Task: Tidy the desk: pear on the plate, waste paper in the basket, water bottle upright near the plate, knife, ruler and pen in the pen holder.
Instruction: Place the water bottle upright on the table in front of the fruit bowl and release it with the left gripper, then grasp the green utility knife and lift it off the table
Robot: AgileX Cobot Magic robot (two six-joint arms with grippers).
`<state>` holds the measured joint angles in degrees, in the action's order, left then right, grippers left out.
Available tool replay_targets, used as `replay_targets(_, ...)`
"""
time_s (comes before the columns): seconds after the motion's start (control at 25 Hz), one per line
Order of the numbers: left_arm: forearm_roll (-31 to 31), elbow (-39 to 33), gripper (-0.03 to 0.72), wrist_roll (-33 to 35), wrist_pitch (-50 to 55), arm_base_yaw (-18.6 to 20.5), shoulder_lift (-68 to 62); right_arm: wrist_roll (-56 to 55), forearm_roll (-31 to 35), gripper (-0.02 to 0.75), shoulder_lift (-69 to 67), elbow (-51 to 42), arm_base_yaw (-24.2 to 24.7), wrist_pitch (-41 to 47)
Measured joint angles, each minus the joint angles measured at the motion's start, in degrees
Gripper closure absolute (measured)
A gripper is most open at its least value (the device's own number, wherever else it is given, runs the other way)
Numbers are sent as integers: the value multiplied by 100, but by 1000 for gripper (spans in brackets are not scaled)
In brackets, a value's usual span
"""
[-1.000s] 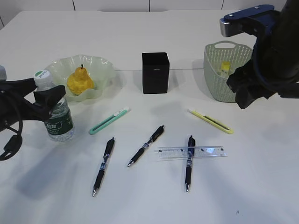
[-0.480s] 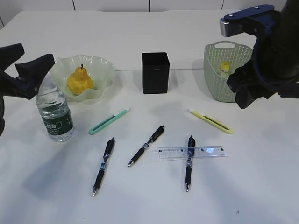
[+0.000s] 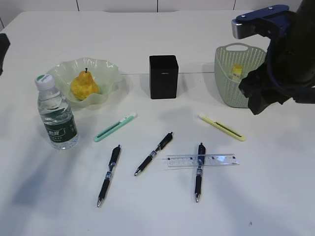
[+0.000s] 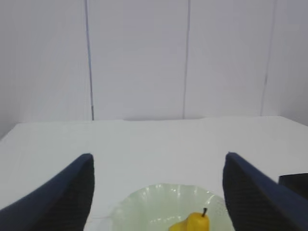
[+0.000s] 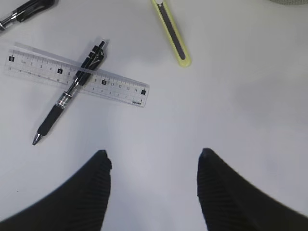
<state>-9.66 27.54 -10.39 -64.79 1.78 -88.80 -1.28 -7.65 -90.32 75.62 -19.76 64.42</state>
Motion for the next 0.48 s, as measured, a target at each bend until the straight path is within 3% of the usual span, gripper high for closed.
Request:
replay_targets(0.32, 138, 0, 97, -191, 961, 210, 30, 0, -23, 309, 0, 0, 0, 0)
replay_targets(0.48, 264, 317, 97, -360, 2160, 210, 301, 0, -46, 309, 0, 0, 0, 0)
